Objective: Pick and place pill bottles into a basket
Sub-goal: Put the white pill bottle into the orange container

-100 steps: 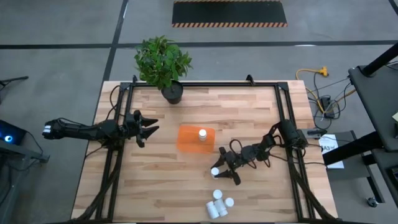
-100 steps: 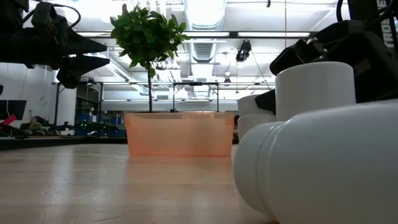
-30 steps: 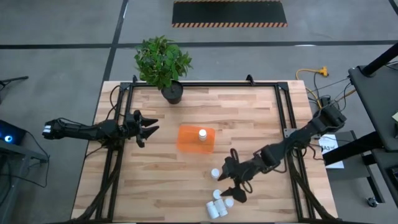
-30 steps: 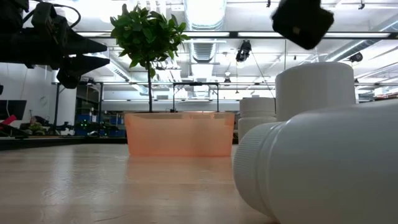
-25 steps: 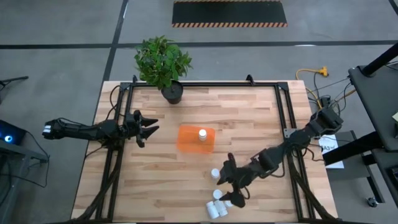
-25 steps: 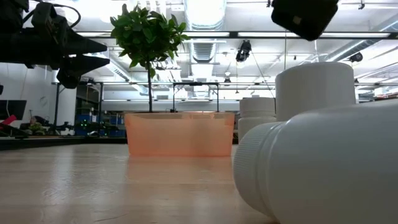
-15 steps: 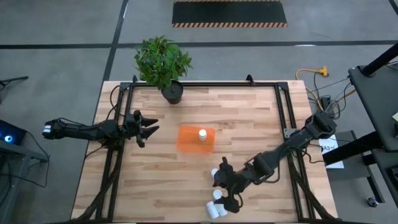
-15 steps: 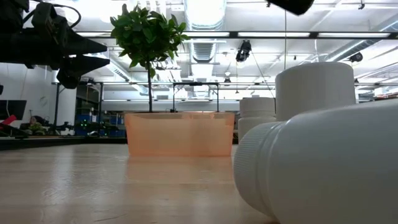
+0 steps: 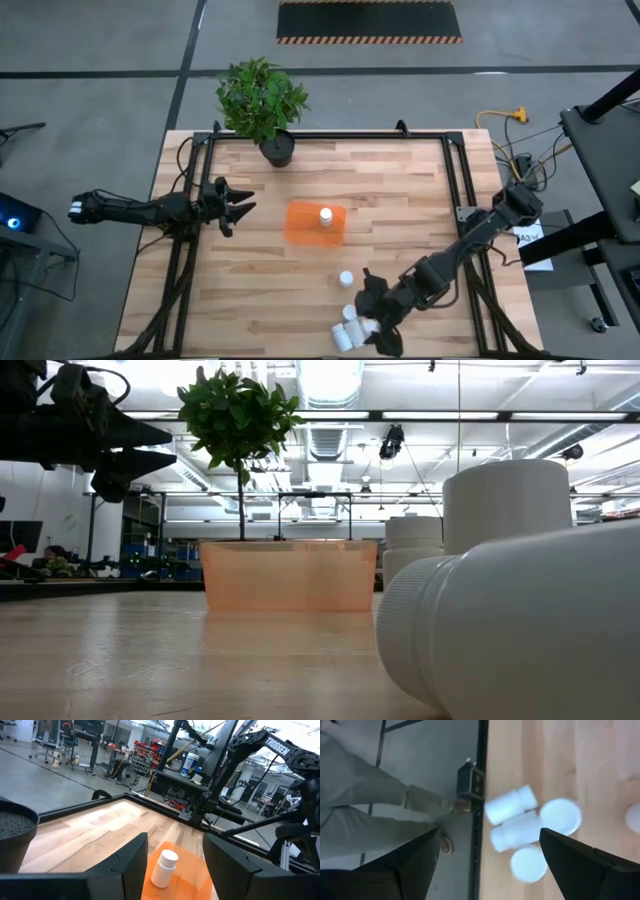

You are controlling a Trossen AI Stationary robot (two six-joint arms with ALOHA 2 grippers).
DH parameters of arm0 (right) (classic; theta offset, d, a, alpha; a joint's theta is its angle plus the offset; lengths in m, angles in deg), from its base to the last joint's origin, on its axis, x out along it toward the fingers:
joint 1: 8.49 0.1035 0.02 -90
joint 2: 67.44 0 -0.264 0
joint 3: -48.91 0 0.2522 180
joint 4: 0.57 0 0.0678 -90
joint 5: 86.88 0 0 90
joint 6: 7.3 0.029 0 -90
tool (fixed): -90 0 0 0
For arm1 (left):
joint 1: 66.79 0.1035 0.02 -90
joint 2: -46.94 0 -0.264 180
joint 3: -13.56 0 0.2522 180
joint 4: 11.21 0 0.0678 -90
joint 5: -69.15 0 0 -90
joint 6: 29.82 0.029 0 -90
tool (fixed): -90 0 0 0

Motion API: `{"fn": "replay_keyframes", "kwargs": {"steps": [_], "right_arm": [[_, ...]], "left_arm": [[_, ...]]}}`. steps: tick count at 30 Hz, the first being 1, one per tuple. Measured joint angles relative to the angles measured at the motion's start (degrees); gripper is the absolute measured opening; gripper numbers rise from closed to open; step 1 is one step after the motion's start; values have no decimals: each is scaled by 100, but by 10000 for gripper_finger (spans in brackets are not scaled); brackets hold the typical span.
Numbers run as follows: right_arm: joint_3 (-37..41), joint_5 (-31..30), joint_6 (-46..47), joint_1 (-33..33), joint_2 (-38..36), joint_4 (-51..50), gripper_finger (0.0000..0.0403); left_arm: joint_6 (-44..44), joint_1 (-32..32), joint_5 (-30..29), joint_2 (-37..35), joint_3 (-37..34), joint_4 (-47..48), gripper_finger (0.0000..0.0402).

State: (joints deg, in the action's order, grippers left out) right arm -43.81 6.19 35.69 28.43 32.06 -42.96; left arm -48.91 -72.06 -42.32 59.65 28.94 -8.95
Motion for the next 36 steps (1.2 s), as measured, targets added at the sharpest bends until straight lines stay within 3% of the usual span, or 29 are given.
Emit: {"fn": "replay_keyframes", "kwargs": {"steps": [10, 21, 28, 33, 36], "right_arm": [[3, -226, 701, 529, 0, -379, 327], [76, -3463, 2286, 1519, 158, -261, 327], [76, -4003, 3243, 1842, 892, 206, 327], [-25, -5107, 4519, 2006, 1512, 368, 327], [-186, -5454, 4982, 2051, 1858, 351, 327]], "left_arm": [[0, -1, -1, -2, 0, -2, 173], [0, -1, -1, 0, 0, -1, 173], [0, 0, 0, -9, 0, 1, 173], [0, 0, -1, -2, 0, -4, 173], [0, -1, -1, -9, 0, -1, 173]]}}
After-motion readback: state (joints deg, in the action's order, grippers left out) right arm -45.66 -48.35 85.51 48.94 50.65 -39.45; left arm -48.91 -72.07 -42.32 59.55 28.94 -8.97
